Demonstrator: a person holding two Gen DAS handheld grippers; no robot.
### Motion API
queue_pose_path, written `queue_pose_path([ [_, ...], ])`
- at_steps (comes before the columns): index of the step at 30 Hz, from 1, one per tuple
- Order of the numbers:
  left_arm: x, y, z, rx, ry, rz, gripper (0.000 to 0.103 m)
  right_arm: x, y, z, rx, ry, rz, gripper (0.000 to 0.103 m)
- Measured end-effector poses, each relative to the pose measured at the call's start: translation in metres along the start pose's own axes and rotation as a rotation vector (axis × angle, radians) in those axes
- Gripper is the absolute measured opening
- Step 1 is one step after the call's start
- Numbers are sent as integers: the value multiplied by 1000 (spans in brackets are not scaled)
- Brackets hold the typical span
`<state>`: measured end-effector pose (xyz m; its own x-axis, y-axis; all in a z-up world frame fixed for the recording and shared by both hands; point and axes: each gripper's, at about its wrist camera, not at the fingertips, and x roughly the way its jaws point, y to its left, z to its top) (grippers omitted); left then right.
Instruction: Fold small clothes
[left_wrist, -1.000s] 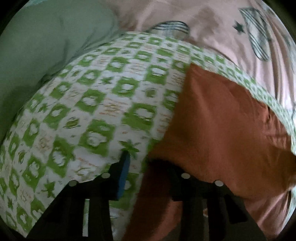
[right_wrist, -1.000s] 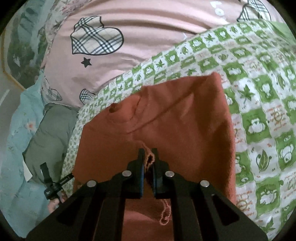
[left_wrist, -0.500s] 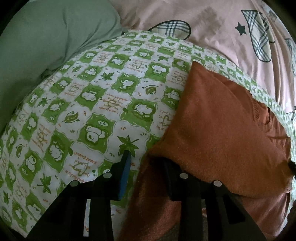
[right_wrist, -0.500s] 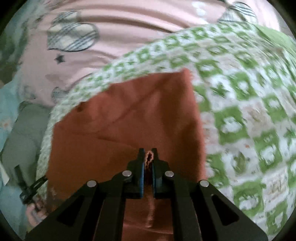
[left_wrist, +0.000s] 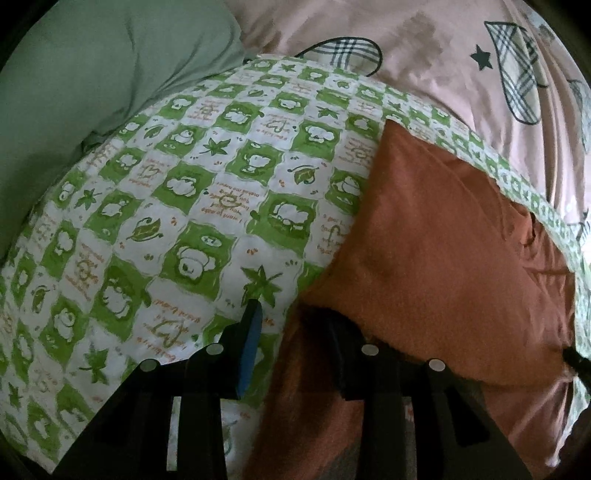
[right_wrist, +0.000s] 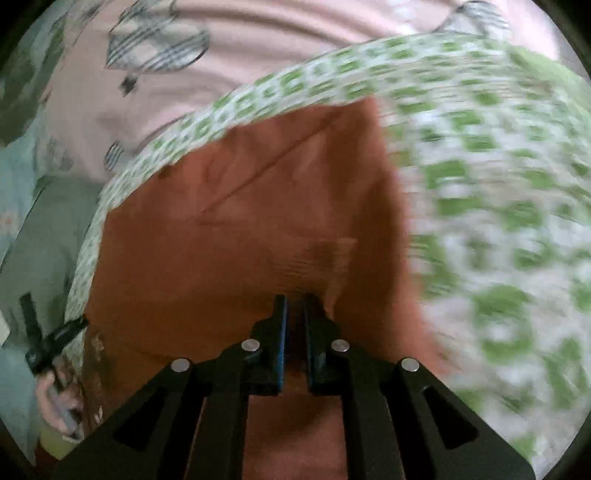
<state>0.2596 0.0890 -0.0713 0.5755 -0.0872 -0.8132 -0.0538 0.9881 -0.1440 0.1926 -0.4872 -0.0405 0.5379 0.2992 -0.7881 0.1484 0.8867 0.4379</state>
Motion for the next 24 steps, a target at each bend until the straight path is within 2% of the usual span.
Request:
queue_pose_path([
  [1, -4, 1, -2, 9, 0, 7, 34, -14, -5, -6, 12, -19, 1, 20],
  [2, -9, 2, -5, 22, 2, 8, 34, -25, -10, -11, 29, -28, 40, 40],
  [4, -21, 7, -15, 40, 11, -25, 34, -46, -18, -24, 51, -28, 108, 69],
  [12, -76, 36, -96, 108, 78, -129, 40, -112, -2, -114, 13, -17, 195, 69],
  [16, -98, 47, -142, 125, 122, -162, 44, -134, 14, -168, 18, 31, 227, 69],
  [19, -112, 54, -166, 119, 141, -182, 49, -136, 31, -196, -4, 70, 234, 69],
  [22, -126, 56, -184, 123, 155, -214, 52, -125, 43, -204, -31, 93, 251, 69],
  [24, -130, 57, -193, 116, 176, -244, 53, -111, 45, -204, -36, 120, 206, 69],
])
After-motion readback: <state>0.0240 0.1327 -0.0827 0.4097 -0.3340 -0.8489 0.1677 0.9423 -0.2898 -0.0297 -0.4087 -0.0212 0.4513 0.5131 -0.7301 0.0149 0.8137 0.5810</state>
